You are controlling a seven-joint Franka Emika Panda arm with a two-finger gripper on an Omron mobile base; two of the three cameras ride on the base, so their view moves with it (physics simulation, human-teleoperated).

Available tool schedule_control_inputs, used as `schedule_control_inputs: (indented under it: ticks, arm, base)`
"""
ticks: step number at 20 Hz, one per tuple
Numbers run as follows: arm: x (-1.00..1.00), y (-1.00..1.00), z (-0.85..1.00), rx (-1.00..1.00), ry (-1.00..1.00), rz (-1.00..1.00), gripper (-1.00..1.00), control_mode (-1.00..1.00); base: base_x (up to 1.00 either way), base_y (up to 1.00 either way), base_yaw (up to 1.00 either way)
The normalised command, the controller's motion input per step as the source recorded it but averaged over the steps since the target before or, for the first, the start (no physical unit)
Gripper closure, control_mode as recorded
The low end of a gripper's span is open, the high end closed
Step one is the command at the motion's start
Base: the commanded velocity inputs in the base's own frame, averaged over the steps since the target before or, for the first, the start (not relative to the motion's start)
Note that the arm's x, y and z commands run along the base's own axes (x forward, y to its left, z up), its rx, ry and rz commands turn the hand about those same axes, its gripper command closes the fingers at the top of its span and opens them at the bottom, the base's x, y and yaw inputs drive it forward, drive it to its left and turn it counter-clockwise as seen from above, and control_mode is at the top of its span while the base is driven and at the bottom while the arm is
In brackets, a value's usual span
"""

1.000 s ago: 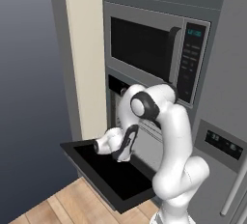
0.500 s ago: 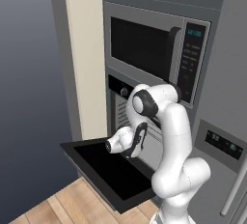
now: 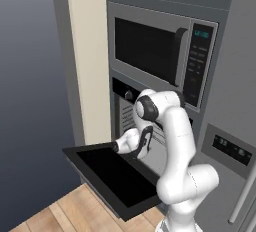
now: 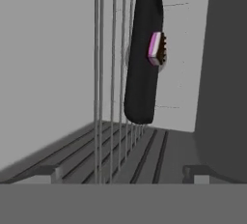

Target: Take the baked cake out of the oven and place it on the plate for cooling. Then close the oven door.

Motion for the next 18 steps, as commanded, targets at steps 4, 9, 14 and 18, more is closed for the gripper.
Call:
schedule_control_inputs:
  ticks: [4,9,14,18]
  arm:
    - [0.32,-0.30,-0.31,-0.05,-0.08,-0.05,-1.00,-1.00]
    - [0.29,-0.30,-0.20,-0.05,-0.11,-0.05,-1.00,-1.00]
    - [0.30,-0.33,-0.10,-0.03,-0.11,-0.05,-1.00,-1.00]
    - [0.32,-0.31,-0.13,-0.02,-0.07,-0.05,-1.00,-1.00]
  base:
    - [0.00,0.00,0.00]
    - [0.00,0.00,0.00]
    - [0.00,0.00,0.00]
    - [0.00,0.00,0.00]
